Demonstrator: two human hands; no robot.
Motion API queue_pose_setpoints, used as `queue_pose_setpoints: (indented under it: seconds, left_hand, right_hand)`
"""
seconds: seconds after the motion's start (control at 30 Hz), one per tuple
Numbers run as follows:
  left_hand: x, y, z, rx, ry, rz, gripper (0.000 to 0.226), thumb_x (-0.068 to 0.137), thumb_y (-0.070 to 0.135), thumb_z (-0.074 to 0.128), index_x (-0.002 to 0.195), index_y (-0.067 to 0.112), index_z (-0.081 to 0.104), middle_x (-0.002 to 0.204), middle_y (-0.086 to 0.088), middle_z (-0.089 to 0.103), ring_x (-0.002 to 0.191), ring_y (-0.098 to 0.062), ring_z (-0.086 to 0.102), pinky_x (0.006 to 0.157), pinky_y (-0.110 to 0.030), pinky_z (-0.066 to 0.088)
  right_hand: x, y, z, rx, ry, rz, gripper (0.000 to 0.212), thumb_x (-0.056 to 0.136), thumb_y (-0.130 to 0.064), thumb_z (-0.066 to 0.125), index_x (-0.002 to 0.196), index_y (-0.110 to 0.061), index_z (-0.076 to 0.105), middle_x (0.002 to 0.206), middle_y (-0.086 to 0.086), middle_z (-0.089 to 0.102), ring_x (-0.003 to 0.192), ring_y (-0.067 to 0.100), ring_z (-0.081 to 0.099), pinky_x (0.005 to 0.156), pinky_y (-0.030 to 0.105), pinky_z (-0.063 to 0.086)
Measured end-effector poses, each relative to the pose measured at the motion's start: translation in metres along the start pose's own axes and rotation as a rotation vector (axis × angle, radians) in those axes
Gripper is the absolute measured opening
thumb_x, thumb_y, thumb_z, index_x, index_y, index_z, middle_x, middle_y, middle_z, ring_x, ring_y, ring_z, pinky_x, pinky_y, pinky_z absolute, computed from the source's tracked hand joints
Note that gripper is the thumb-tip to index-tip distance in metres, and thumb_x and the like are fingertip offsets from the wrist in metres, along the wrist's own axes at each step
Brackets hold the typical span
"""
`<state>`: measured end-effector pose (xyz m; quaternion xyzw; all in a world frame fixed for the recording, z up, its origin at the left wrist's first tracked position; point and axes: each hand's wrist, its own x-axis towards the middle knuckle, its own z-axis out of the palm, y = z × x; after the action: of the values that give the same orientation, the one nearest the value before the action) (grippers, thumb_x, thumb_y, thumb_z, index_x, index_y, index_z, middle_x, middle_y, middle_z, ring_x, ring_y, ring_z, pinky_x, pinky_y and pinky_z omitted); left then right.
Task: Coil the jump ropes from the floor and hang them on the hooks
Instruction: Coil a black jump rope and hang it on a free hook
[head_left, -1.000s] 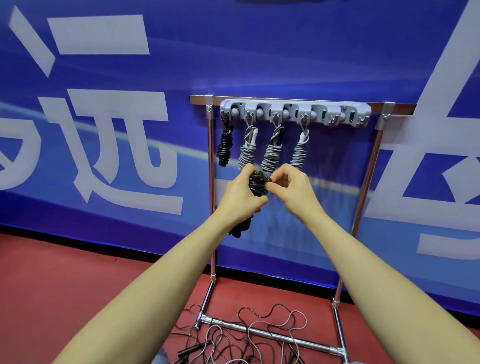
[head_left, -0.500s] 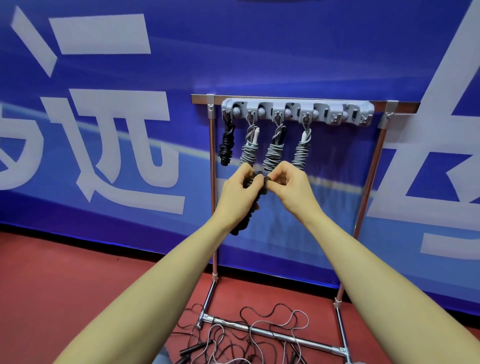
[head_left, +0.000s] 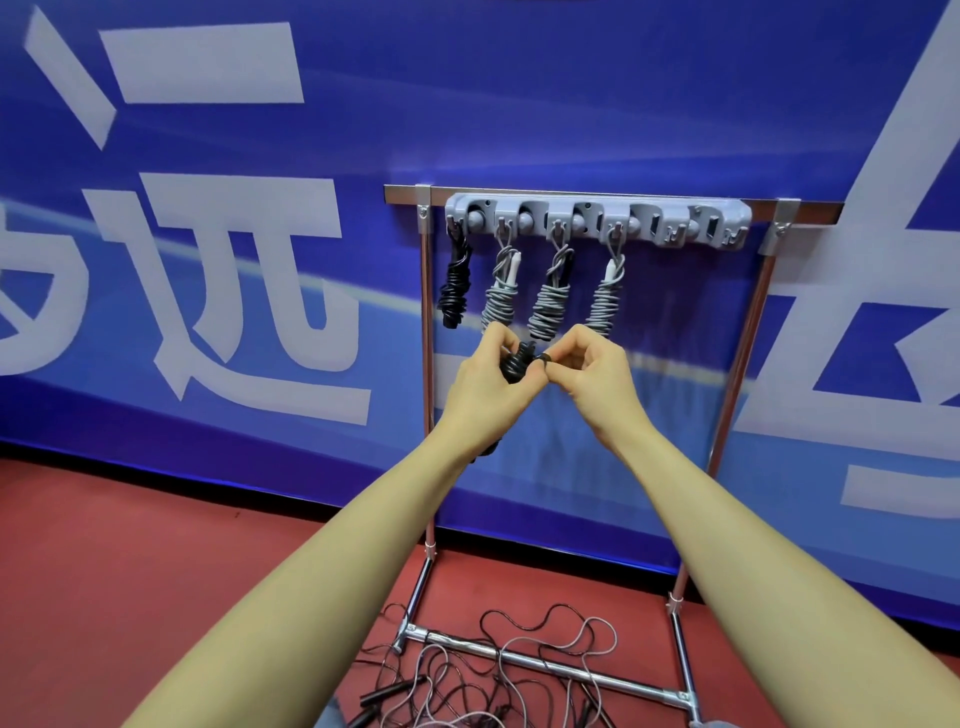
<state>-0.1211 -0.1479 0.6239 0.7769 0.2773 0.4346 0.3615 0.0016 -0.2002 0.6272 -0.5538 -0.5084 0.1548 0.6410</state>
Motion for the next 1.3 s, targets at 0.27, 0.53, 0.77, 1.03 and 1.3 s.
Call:
queue_pose_setpoints:
  seconds: [0.27,0.53,0.77,1.03,1.3]
  left_hand:
    - [0.001,0.001,0.002,-0.094,0.06,-0.012,0.023,0.089,0.023,0.059,0.089,0.013,0.039,0.076,-0.02,0.06,0.057,-0.037,0.053,0.049,-0.047,0.047]
    - [0.003,-0.005,0.003,-0.157,0.094,-0.019,0.019,0.092,0.021,0.055,0.092,0.013,0.038,0.082,-0.022,0.063,0.055,-0.023,0.054,0.051,-0.042,0.05]
    - [0.002,-0.011,0.005,-0.173,0.068,-0.041,0.021,0.093,0.021,0.056,0.093,0.011,0.038,0.085,-0.021,0.064,0.053,-0.019,0.056,0.052,-0.036,0.05]
    - [0.006,-0.005,-0.001,-0.181,0.022,-0.034,0.03,0.089,0.026,0.063,0.093,0.008,0.038,0.078,-0.013,0.066,0.052,-0.026,0.057,0.047,-0.039,0.049]
    - [0.003,-0.008,-0.01,-0.32,-0.051,-0.089,0.028,0.09,0.028,0.063,0.088,0.013,0.04,0.067,-0.003,0.062,0.051,-0.025,0.056,0.048,-0.034,0.048]
  right_hand:
    - [0.0,0.002,-0.013,0.057,-0.119,0.001,0.015,0.083,0.003,0.064,0.082,-0.012,0.061,0.079,0.004,0.061,0.073,0.013,0.051,0.067,0.021,0.044]
    - [0.002,-0.003,-0.002,0.06,-0.077,0.016,0.012,0.086,-0.004,0.066,0.077,-0.009,0.061,0.071,-0.002,0.062,0.068,0.003,0.056,0.068,0.016,0.046]
    - [-0.002,0.003,-0.005,-0.028,-0.082,0.031,0.016,0.089,0.001,0.056,0.08,-0.011,0.062,0.069,-0.005,0.06,0.06,0.005,0.049,0.064,0.016,0.043]
    - [0.008,-0.004,-0.01,-0.04,-0.097,-0.023,0.022,0.091,0.003,0.055,0.105,-0.008,0.067,0.074,0.0,0.065,0.062,-0.001,0.058,0.064,0.016,0.048]
    - [0.009,0.0,-0.011,-0.032,-0.198,-0.007,0.02,0.088,0.002,0.06,0.093,-0.012,0.074,0.087,0.007,0.073,0.08,0.009,0.063,0.069,0.02,0.049]
